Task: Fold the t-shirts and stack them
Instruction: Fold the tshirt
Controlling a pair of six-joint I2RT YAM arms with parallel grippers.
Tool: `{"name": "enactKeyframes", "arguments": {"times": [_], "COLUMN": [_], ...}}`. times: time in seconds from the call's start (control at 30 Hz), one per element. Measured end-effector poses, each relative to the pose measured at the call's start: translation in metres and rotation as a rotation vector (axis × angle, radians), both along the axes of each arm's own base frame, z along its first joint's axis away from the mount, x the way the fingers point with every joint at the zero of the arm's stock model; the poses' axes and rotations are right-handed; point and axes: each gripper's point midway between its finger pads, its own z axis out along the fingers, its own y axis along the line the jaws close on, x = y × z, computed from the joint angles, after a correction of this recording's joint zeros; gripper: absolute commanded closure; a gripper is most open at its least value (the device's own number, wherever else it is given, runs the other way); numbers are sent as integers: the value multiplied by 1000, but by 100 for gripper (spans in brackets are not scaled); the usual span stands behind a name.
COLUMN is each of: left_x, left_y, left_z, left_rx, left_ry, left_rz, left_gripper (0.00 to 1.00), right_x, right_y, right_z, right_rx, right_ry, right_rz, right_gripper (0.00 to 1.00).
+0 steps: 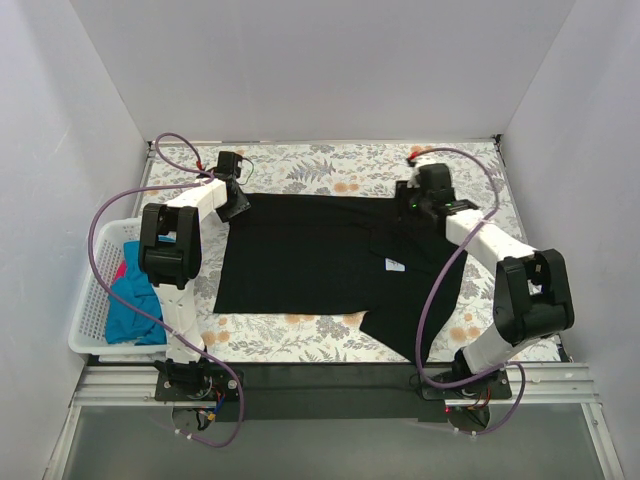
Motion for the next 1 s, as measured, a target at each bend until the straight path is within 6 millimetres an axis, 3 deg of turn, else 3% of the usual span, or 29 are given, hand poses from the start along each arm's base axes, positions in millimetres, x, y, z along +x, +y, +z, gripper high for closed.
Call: {"name": "enactKeyframes", "arguments": {"times": [0.13,0.3,0.47,0.77,0.87,0.93,1.0], "left_x": [0,-1,-1,-1,-1,-1,-1], "left_y": [0,1,1,1,1,1,1], "left_z": [0,0,0,0,0,0,0], "left_rx": [2,4,5,5,5,5,5], "left_ry": [0,0,-1,-1,-1,-1,0], "left_rz": [-3,-5,-5,-5,-5,-5,-5], "left_gripper": [60,60,60,60,60,60,60], "right_x": [-28,-53,-63,-59,-60,-60,-62], "right_y": [54,75,86,83,80,79,79], "right_z": [-12,-49,-70,-80,-84,-86,-85], "right_rx": [-86,-247,-360,-475,-507,-525,-539], "right_ry": [23,113,148,139,144,144,144], "right_rz": [113,145,164,128,125,132,141], "right_gripper": [49,51,55,66,76,96,99]}}
